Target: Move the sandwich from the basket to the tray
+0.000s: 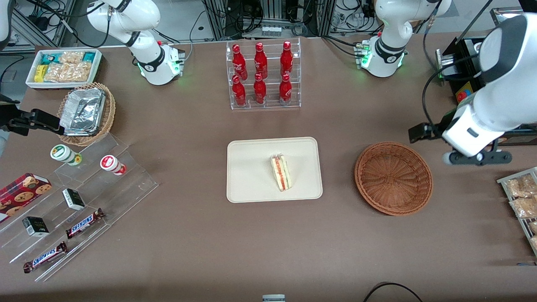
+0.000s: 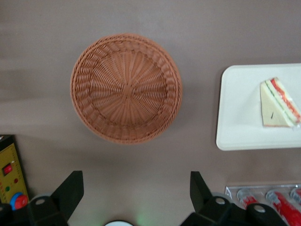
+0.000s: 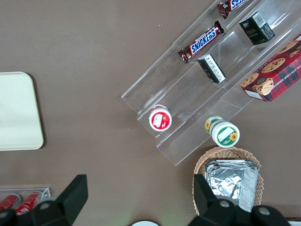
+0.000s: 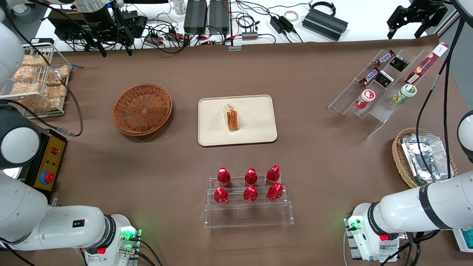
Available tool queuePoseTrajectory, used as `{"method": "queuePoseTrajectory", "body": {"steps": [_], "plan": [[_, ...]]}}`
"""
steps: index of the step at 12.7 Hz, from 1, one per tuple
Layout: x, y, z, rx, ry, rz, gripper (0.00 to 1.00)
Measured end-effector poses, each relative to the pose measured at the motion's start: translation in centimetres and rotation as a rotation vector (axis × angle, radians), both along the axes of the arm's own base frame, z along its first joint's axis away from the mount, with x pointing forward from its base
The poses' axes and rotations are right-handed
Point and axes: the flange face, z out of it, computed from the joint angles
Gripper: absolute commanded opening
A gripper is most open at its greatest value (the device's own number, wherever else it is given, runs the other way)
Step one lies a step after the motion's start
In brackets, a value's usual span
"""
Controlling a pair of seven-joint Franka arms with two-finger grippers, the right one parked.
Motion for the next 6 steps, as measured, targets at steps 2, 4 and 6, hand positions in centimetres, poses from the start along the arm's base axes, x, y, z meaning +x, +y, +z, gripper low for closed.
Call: {"method": "queuePoseTrajectory", "body": {"steps": [2, 4, 6], "plan": [[-1.3, 0.8, 1.8, 0.004, -0.009, -0.005, 1.00], [-3.1, 2.6, 3.6, 0.007, -0.001, -0.055, 1.00], [-5.3, 4.5, 5.6, 0.019, 0.007, -0.059, 1.00]]}}
